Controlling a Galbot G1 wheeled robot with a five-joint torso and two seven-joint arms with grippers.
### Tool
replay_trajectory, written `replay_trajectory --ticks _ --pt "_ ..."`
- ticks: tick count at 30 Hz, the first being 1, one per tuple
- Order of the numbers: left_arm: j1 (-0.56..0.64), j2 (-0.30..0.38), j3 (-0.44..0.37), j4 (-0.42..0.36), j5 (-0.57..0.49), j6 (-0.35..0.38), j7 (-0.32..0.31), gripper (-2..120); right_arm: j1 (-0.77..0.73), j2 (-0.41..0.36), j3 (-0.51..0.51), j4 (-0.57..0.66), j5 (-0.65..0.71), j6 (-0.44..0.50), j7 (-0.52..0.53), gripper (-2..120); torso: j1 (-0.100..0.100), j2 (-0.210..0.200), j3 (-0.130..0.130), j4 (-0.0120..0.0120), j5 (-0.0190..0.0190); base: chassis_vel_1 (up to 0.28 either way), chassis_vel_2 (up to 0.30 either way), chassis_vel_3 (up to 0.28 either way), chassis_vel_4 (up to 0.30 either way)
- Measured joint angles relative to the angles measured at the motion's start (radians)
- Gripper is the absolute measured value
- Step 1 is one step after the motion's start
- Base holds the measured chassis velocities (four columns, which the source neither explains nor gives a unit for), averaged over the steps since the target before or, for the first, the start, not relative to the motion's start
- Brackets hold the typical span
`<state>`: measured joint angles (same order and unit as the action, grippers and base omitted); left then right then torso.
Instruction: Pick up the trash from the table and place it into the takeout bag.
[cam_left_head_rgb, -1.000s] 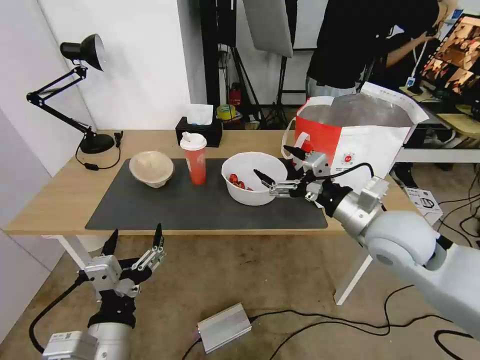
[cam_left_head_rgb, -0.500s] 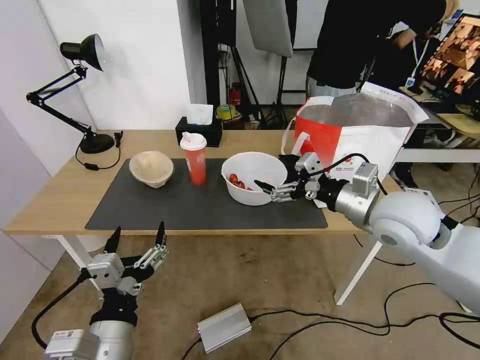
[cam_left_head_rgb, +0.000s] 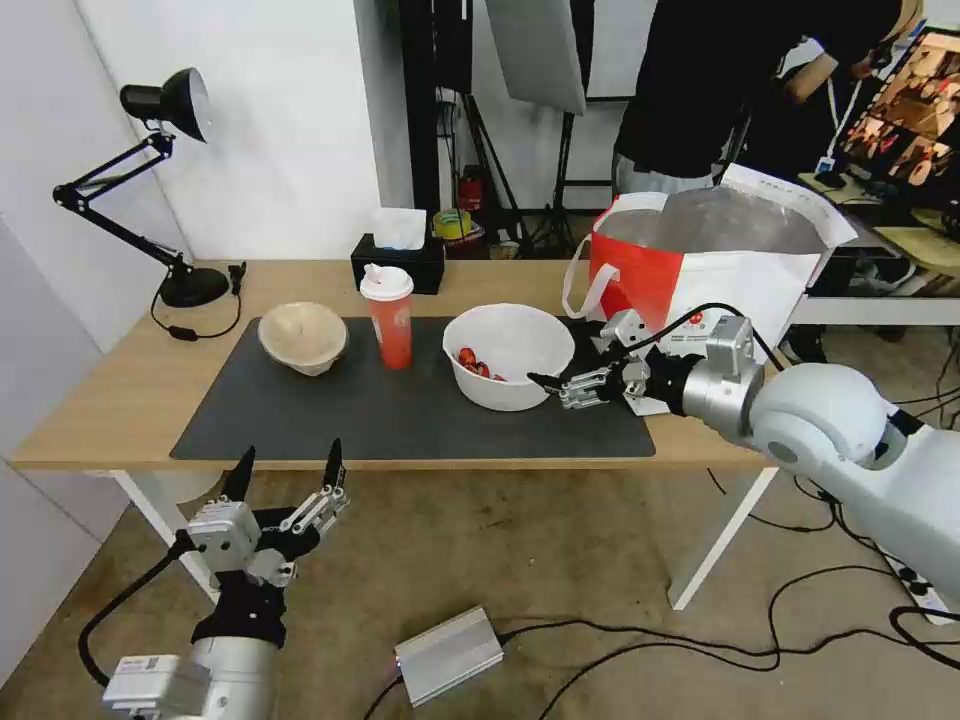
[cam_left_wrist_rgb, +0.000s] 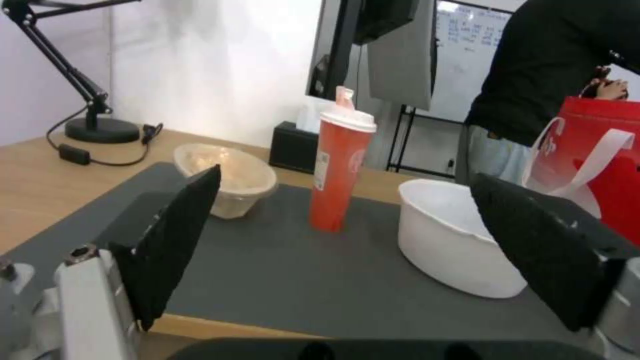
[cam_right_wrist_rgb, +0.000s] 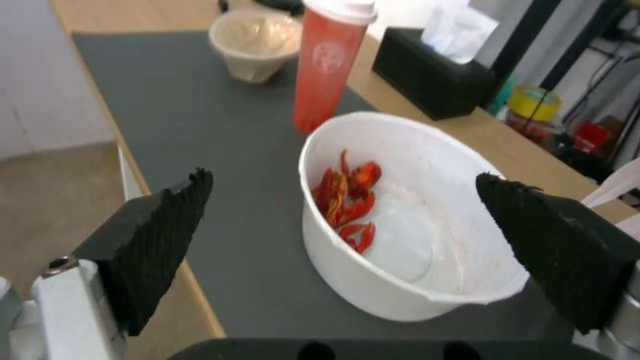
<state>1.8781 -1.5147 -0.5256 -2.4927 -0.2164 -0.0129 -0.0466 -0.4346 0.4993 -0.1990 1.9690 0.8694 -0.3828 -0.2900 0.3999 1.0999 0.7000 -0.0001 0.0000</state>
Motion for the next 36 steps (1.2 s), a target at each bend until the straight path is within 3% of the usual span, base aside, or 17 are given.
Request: replay_trajectory --ticks 18,36 --pt "-0.003 -0.009 0.007 0.015 0.005 -0.022 0.0 100 0.215 0.083 -0.167 -0.176 -0.09 0.034 -0.224 100 0.0 0.0 0.0 0.0001 -0.0001 0.0 0.0 0.0 0.0" --pt "0.001 -0.021 0.012 0.016 0.018 -0.028 0.0 100 0.415 0.144 -0.349 -0.295 -0.104 0.063 -0.345 100 0.0 0.0 0.0 0.0 0.0 0.0 0.0 0.0 0.0"
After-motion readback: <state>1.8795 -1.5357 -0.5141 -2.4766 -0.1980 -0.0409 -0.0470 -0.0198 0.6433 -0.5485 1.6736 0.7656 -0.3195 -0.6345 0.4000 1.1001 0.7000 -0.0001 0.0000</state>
